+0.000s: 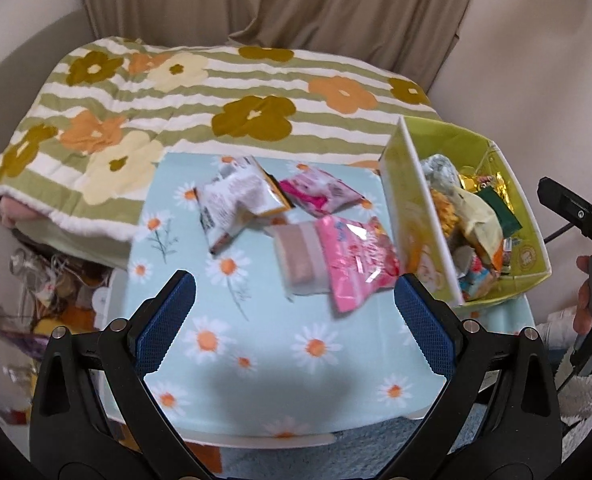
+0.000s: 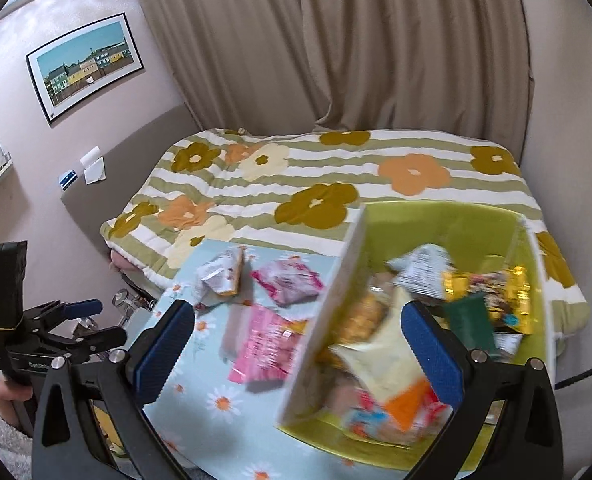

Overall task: Organize snacks
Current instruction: 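Move both tools back toward the remaining snacks on the table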

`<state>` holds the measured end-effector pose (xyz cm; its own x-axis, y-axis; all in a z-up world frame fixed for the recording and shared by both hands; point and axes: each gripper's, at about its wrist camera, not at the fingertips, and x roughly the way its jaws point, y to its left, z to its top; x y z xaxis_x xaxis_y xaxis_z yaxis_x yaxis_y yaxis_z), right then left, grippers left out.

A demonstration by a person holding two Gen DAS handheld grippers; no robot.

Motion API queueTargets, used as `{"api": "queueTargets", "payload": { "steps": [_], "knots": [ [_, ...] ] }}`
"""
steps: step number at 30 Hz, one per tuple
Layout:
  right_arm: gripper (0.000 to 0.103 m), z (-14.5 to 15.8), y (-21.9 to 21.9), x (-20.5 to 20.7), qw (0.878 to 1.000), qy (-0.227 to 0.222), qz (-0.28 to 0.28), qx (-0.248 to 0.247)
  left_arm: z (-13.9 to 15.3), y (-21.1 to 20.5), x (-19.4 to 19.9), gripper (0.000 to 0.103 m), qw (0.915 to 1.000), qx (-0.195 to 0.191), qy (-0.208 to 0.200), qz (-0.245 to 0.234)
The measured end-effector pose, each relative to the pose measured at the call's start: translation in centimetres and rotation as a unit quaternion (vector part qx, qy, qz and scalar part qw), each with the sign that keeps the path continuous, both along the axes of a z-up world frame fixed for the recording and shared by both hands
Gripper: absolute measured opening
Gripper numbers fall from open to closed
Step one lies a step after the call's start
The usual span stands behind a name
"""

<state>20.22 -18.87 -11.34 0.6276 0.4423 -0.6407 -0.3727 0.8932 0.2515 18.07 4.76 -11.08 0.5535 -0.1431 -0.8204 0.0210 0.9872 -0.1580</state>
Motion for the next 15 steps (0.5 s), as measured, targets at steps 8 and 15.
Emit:
{"api": "queueTargets", "payload": {
  "steps": [8,15],
  "knots": [
    [0.103,-1.7,6.7,1.9,0.999,0.031,-0.038,0.006,-1.3,5.1,5.1,0.099,0.9968,0.028,0.022,-0.071],
    [0.103,-4.1,10.6,3.1,0.99,0.055,-0.12,-0.04,-3.6,7.2,10.4,0.099,0.9868,0.047,0.035,-0.151]
  ]
}}
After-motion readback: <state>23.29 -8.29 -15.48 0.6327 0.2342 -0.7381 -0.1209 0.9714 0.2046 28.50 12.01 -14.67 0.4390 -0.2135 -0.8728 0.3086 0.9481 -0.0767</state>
